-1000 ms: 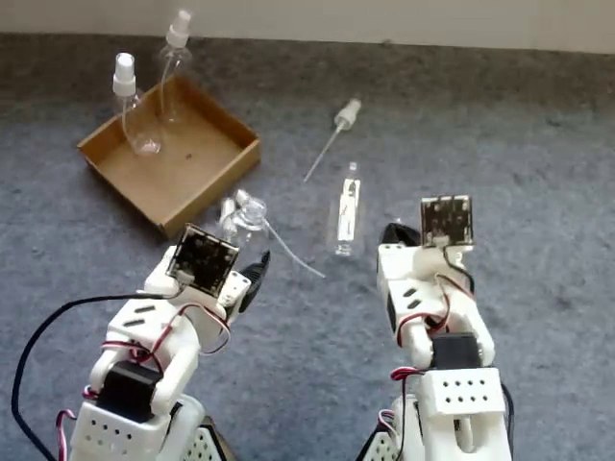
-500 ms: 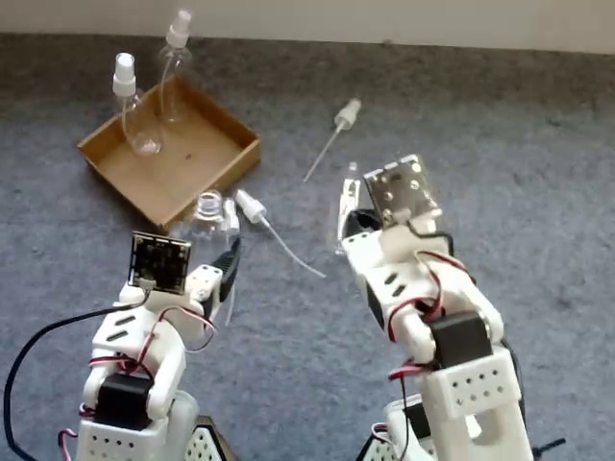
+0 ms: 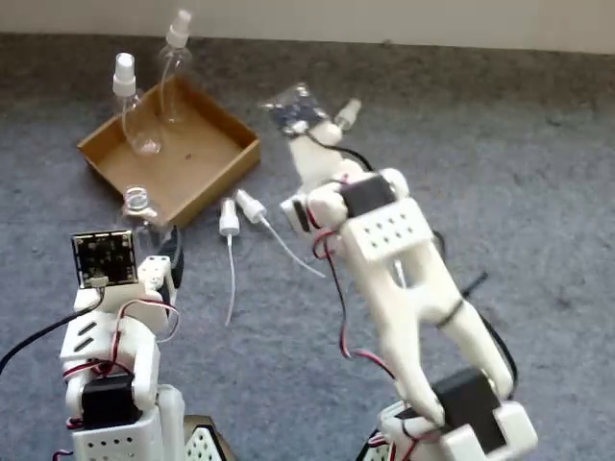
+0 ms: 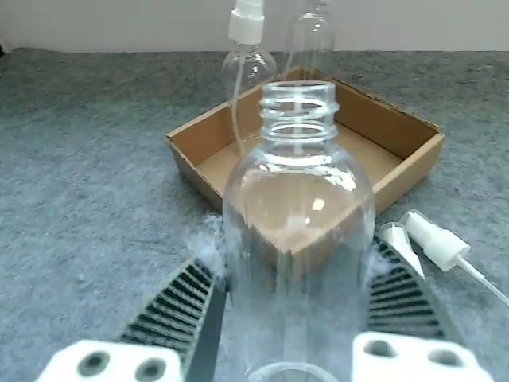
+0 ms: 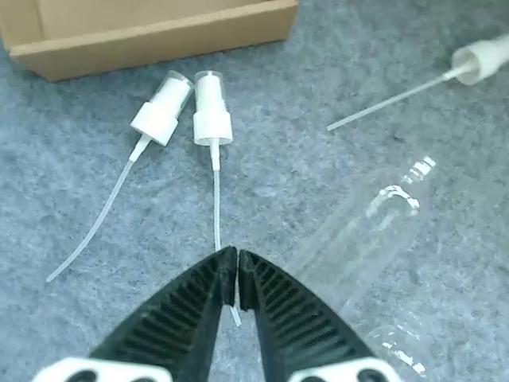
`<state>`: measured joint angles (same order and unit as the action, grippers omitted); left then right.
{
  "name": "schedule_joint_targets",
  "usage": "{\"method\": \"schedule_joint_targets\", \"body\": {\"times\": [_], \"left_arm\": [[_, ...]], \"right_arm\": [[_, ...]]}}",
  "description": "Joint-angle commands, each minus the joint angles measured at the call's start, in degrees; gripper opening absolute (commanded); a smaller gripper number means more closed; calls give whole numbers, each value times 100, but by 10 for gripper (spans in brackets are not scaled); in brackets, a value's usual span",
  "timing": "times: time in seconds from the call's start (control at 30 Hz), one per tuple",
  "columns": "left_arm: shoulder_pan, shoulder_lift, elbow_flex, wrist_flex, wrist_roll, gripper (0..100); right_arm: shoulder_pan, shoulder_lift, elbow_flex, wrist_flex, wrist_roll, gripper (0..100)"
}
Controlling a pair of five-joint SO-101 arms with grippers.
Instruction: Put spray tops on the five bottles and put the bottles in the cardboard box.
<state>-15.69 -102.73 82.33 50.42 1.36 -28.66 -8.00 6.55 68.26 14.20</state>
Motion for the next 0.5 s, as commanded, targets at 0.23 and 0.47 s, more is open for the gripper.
{"method": "schedule_joint_targets", "body": {"times": [0.23, 0.47], "left_arm": [[-558, -101, -75, -176, 475, 84], [-646, -110, -40, -185, 519, 84]], "right_arm": [[-523, 2967, -3987, 1437, 519, 150], [-743, 4927, -5921, 1508, 527, 156]]}}
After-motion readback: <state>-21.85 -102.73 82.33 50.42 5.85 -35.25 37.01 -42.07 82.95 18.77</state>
